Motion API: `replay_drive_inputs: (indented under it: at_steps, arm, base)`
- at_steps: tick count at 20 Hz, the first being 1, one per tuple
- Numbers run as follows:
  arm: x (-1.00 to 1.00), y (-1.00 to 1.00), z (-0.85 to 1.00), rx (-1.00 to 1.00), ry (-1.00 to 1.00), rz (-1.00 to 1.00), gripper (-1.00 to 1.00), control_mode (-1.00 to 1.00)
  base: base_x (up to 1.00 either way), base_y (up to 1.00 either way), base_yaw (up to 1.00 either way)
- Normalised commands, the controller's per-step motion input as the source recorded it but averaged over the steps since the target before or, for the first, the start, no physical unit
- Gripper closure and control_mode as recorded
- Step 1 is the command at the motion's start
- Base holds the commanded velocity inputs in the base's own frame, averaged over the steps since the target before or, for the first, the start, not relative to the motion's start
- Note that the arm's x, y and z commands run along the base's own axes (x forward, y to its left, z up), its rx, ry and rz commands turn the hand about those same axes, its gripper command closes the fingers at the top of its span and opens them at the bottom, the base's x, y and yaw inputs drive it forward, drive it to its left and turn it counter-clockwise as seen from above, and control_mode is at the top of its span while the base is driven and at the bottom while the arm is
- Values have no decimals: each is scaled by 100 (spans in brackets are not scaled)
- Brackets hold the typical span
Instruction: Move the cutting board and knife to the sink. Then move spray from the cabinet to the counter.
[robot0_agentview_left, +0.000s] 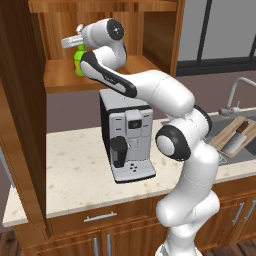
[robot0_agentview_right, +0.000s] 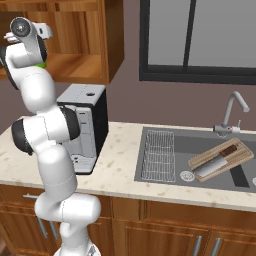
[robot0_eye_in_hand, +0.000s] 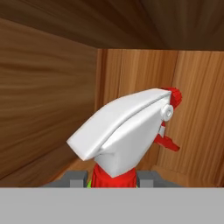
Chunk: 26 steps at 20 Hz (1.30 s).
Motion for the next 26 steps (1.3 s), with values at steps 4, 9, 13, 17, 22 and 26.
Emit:
replay_drive_inputs:
  at_steps: [4, 9, 13, 17, 22, 26]
  arm:
    - [-1, 0, -6, 0, 0, 0, 100, -100]
    - [-15, 0, -11, 0, -2, 0, 100, -100]
    - [-22, 0, -30, 4, -10, 0, 100, -100]
    - [-26, 0, -36, 11, -13, 1, 100, -100]
    - [-63, -31, -15, 17, -16, 2, 100, -100]
    - [-93, -66, 15, 6, -2, 0, 100, -100]
  base:
    - [0, 0, 0]
    - [0, 0, 0]
    - [0, 0, 0]
    - [0, 0, 0]
    - [0, 0, 0]
    - [0, 0, 0]
